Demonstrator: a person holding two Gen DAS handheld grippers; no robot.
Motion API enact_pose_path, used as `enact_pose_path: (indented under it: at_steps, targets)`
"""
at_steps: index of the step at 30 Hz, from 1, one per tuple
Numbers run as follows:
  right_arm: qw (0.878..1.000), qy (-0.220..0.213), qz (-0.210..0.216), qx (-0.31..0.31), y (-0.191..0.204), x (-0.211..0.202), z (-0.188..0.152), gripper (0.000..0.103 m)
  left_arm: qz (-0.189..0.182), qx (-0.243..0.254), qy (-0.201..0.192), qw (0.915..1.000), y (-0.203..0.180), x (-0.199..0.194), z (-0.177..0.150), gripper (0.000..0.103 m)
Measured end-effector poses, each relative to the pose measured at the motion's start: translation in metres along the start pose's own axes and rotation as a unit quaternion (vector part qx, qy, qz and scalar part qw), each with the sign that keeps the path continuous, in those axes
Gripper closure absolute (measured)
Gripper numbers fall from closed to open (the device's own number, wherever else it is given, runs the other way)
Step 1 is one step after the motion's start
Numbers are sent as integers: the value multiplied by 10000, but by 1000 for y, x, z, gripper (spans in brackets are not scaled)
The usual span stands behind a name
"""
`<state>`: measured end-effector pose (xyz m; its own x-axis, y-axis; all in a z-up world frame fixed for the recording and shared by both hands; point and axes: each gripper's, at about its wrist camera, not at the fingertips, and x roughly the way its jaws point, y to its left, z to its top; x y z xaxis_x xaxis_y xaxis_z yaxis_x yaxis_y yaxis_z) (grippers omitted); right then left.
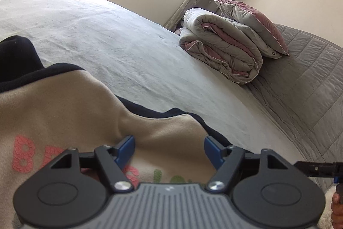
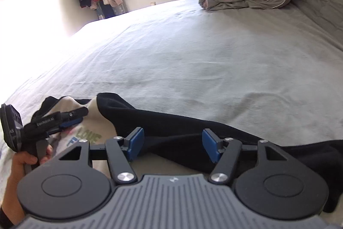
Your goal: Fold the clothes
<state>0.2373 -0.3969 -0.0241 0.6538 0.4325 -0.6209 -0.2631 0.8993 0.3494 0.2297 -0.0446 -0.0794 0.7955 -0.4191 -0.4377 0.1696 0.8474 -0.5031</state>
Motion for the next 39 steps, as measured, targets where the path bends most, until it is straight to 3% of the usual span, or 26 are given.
enact_pose_path:
  at_steps: [6, 10, 12, 16, 19, 21, 23, 24, 25, 27, 28, 30, 31, 32, 33, 34, 39]
  targets:
    - [9937, 508, 952, 289, 5, 95, 52, 39, -195, 175, 218, 9994, 4, 0, 3, 44]
    - [9740, 1368, 1705, 588, -2, 150, 70, 39, -488, 198, 374, 9979, 8, -2, 3, 52]
    - [9645, 1715, 1921, 585, -4, 167, 71, 38, -635, 244, 457, 9966, 7, -1, 2, 53]
    - [9468, 1983, 2465, 597, -11, 180, 76, 37, -720, 399, 597, 9948, 1, 3, -2, 53]
    - [9446, 1970, 2577, 500, -9, 183, 76, 38, -707, 395, 618, 9948, 1, 4, -3, 53]
    - [9539, 1823, 2371, 232, 3, 176, 72, 39, -711, 371, 621, 9948, 2, 4, -3, 53]
    - [9650, 1618, 2061, -138, 18, 167, 64, 47, -715, 346, 623, 9949, 2, 4, -3, 52]
    - [9708, 1481, 1847, -384, 27, 161, 59, 56, -717, 333, 624, 9949, 3, 4, -3, 52]
    - [9754, 1341, 1630, -630, 35, 155, 53, 72, -719, 321, 625, 9949, 3, 4, -3, 52]
    - [9836, 864, 1196, -1041, 53, 140, 38, 88, -723, 296, 628, 9950, 4, 4, -2, 52]
    - [9843, 517, 963, -1388, 63, 130, 29, 89, -733, 267, 626, 9950, 5, 4, -2, 52]
    - [9770, -181, 490, -2068, 85, 109, 11, 94, -748, 167, 606, 9952, 8, 4, -2, 52]
    - [9670, -515, 286, -2478, 96, 102, 1, 95, -745, 86, 581, 9955, 11, 4, -2, 52]
    - [9458, -948, 30, -3107, 107, 91, -14, 95, -737, 2, 552, 9958, 14, 3, -1, 52]
    - [9319, -1127, -98, -3446, 112, 85, -22, 95, -729, -82, 523, 9959, 16, 2, 0, 53]
    - [9230, -1124, -114, -3678, 117, 79, -30, 95, -720, -202, 489, 9960, 20, 1, 0, 53]
    - [9183, -1025, 82, -3823, 112, 66, -50, 96, -1076, -1111, 393, 9872, 42, -5, 4, 57]
